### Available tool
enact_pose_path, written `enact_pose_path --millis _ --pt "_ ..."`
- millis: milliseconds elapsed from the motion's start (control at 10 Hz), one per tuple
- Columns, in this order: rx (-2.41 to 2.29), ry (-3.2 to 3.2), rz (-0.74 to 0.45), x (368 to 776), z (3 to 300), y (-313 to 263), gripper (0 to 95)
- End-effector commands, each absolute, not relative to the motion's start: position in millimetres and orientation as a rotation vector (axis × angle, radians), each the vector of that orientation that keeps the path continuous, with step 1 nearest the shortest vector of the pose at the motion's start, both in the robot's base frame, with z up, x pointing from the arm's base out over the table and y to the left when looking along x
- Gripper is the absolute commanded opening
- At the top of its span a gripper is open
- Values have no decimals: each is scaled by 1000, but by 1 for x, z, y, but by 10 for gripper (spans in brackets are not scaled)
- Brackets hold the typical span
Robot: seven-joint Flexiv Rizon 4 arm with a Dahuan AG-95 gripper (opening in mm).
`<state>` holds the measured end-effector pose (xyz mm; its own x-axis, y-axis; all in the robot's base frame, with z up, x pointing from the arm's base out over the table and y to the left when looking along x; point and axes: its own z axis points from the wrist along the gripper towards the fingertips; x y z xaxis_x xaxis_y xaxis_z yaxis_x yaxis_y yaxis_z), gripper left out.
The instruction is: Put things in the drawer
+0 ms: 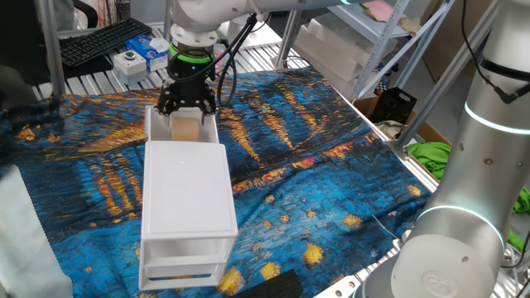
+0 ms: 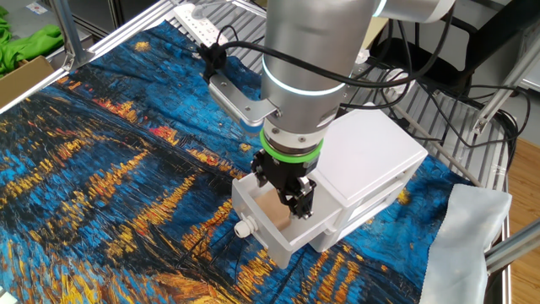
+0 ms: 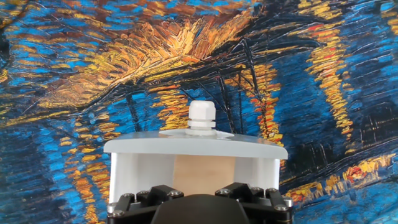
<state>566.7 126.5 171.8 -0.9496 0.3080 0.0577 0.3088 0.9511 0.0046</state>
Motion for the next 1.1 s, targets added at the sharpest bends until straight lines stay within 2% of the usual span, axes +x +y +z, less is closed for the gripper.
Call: enact_pose_path --millis 100,200,300,700,1100 --pt "-467 -3026 -21 566 179 126 760" --pt "-461 -3022 -22 564 183 125 760" --pt "-445 -3019 -25 563 189 123 570" --pt "-406 -3021 -30 574 201 118 570" --pt "-381 -3029 -39 591 199 112 570"
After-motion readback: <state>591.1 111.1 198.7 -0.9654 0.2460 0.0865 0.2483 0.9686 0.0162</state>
